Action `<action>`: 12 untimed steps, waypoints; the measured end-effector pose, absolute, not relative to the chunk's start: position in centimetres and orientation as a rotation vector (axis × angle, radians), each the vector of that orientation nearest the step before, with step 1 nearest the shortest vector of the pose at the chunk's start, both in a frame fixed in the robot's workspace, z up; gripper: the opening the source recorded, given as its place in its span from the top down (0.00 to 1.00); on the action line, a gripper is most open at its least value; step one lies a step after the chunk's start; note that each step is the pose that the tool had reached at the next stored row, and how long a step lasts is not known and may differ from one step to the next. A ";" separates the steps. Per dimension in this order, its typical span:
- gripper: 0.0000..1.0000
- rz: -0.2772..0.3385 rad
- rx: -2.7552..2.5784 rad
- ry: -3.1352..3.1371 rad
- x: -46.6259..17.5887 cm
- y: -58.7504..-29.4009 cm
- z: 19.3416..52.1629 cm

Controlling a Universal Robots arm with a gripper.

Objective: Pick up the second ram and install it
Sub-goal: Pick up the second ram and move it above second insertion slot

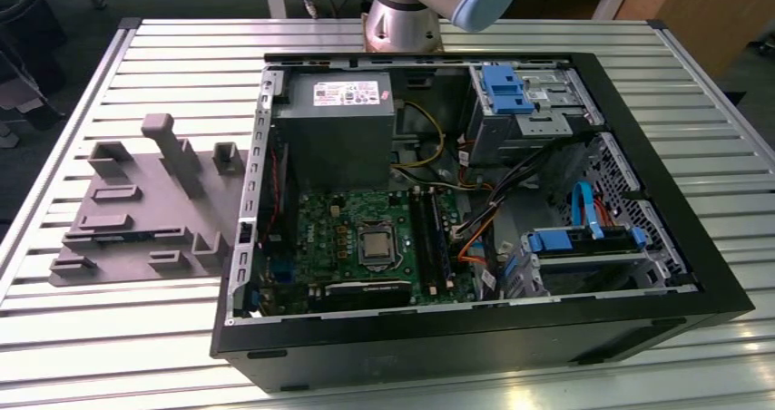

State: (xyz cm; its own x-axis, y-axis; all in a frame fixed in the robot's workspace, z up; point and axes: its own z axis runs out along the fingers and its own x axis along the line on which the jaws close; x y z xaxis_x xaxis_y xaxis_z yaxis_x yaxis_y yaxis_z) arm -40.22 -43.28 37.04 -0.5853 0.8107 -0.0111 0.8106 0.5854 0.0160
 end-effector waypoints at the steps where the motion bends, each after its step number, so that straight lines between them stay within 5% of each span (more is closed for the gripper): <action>1: 0.89 0.014 1.448 2.769 -40.2 -43.3 37.0; 12: 0.89 0.014 1.459 2.763 -40.2 -43.3 37.0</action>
State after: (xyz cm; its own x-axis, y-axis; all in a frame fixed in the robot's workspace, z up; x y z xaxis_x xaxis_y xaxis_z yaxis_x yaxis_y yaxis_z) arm -40.22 -43.27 36.98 -0.5638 0.8258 -0.0114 0.8257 0.5639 0.0159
